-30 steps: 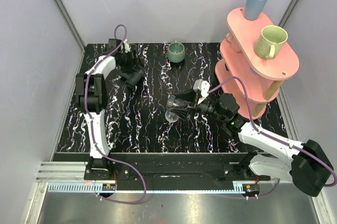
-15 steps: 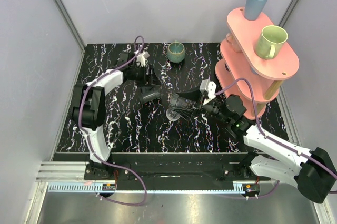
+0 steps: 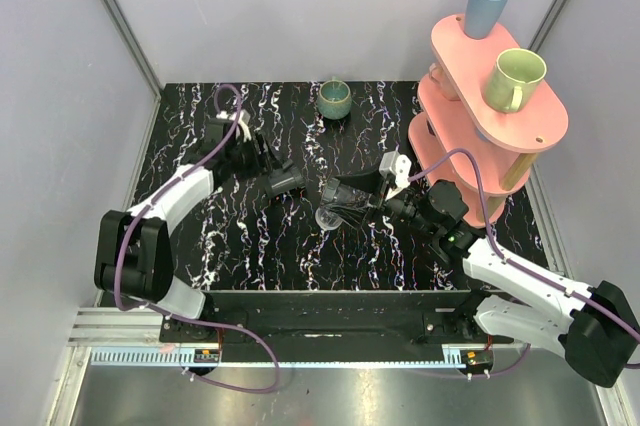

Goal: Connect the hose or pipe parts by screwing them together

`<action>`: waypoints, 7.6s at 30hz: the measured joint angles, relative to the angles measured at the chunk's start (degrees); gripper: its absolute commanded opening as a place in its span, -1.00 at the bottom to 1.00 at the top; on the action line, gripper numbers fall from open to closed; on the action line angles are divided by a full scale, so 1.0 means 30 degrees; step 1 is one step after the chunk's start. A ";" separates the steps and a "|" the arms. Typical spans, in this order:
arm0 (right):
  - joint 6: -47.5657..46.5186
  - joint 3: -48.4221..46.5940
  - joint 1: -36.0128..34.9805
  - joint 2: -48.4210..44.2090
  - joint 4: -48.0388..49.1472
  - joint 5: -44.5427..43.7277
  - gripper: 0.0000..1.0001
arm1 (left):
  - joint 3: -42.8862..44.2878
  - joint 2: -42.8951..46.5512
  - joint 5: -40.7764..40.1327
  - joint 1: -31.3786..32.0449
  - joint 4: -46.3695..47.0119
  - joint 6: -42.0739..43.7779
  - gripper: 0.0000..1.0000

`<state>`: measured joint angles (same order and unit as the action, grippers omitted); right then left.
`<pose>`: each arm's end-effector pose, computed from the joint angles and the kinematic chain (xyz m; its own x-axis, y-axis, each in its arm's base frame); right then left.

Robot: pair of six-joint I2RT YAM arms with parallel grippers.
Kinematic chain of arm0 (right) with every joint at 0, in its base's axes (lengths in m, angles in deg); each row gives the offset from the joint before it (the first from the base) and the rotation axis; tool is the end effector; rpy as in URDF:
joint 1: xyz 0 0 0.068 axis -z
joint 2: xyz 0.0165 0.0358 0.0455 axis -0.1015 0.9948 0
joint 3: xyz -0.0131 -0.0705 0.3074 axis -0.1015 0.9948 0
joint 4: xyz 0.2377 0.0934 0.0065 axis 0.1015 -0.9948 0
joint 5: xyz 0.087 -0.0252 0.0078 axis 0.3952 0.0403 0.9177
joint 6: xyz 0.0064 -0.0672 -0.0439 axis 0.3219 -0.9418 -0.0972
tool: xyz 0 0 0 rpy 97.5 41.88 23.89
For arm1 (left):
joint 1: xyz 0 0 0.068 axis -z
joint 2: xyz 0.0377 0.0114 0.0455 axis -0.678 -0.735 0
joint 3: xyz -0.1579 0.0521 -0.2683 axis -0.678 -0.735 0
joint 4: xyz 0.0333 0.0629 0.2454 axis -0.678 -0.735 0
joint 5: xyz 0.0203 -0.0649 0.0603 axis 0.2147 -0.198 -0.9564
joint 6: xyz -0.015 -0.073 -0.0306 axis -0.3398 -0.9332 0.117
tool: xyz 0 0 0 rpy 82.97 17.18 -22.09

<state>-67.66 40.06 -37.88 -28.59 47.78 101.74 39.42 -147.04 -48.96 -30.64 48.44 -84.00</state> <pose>0.1457 0.1814 0.3618 0.1129 0.1727 -0.9785 -0.9365 0.3475 -0.0467 0.3325 -0.0923 0.2697 -0.7742 -0.2766 -0.5693 0.0736 0.8540 -0.5150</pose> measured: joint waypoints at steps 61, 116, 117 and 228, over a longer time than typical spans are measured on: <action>0.0678 -0.0015 0.0000 -0.0896 -0.1821 0.0058 -0.31 | 1.1781 -1.1941 0.1173 0.2535 -0.1705 0.0401 0.42; 0.0823 0.0117 -0.0007 -0.0838 -0.0787 0.0219 -0.31 | -0.2222 0.0036 -0.4306 -0.1348 -0.5450 -0.4116 0.47; 0.0816 0.0117 -0.0007 -0.0838 -0.0780 0.0226 -0.31 | -0.2229 -0.0262 -0.4262 -0.1122 -0.5268 -0.4167 0.46; -1.5810 -0.6237 -0.2018 0.7242 -0.5115 0.0182 -0.54 | 0.0379 0.9901 0.1355 0.0364 -0.9639 0.3993 -1.00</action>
<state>-115.09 21.35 -43.93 -6.87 32.44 102.29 40.56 -117.34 -44.90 -29.54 19.52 -72.03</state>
